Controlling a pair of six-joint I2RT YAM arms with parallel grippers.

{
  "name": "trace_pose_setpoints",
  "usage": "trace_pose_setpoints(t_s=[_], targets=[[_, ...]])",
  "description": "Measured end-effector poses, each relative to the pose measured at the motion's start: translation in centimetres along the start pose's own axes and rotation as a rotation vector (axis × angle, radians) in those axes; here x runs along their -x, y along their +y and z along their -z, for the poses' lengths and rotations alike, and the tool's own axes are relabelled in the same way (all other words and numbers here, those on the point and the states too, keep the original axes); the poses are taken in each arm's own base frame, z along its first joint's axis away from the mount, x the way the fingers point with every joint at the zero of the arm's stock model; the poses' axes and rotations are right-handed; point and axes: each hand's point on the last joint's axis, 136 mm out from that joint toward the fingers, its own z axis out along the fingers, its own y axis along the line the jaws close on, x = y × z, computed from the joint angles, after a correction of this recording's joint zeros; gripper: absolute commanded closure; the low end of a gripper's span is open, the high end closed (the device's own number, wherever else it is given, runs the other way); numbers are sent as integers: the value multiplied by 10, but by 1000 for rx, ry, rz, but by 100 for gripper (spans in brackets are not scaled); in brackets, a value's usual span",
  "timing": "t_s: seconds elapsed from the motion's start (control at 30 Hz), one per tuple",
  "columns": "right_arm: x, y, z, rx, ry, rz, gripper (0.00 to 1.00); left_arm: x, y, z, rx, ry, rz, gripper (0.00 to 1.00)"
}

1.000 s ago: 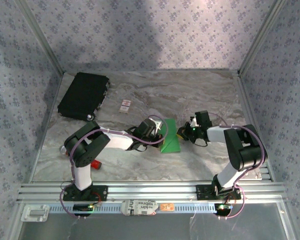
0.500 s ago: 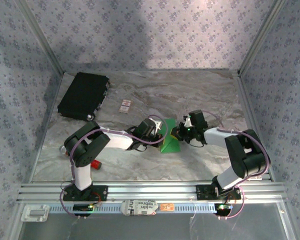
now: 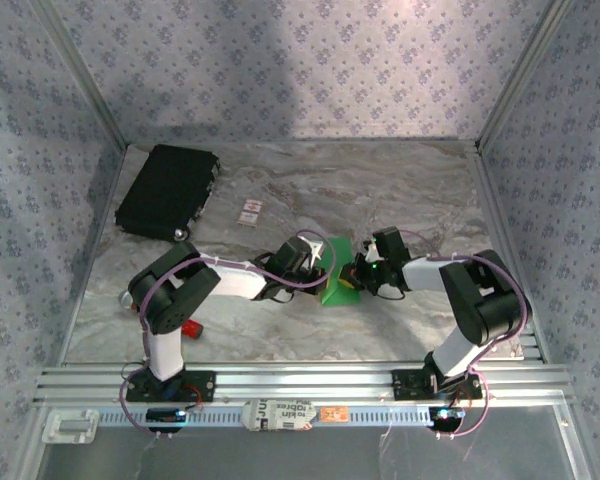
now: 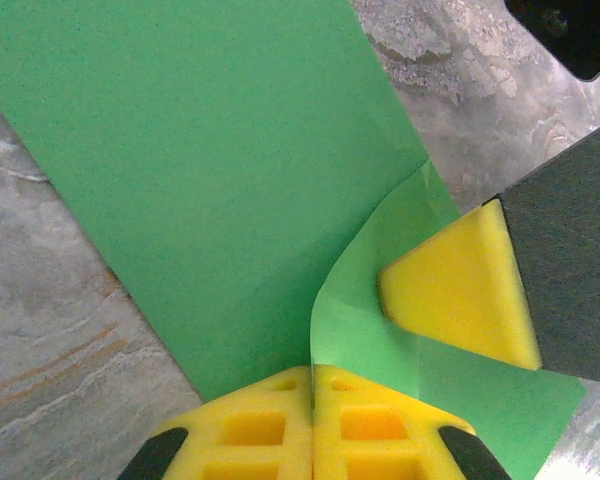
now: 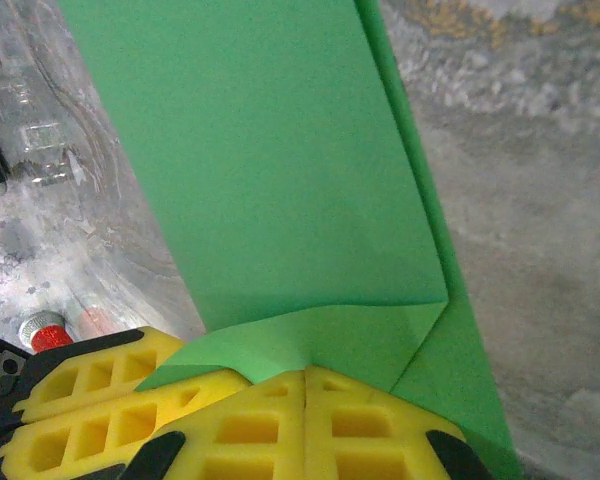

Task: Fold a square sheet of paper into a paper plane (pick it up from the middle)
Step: Fold the triangle a second time at the center of the table.

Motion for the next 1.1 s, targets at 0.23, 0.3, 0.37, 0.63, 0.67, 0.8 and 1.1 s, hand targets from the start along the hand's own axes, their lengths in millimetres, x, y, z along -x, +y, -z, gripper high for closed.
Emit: trace_pose_setpoints(t_s=[0.23, 0.3, 0.37, 0.63, 0.67, 0.8, 1.1], targets=[[2, 4, 8, 3, -17, 9, 100, 0, 0, 0, 0, 0, 0, 94], [8, 4, 12, 8, -33, 6, 100, 0, 0, 0, 0, 0, 0, 94], [15, 1, 15, 7, -48, -8, 100, 0, 0, 0, 0, 0, 0, 94], [28, -12, 13, 13, -47, -43, 100, 0, 0, 0, 0, 1, 0, 94], [29, -12, 13, 13, -48, -45, 100, 0, 0, 0, 0, 1, 0, 94], [32, -13, 16, 10, -57, -50, 100, 0, 0, 0, -1, 0, 0, 94], [45, 1, 21, 17, -86, -15, 100, 0, 0, 0, 0, 1, 0, 94]])
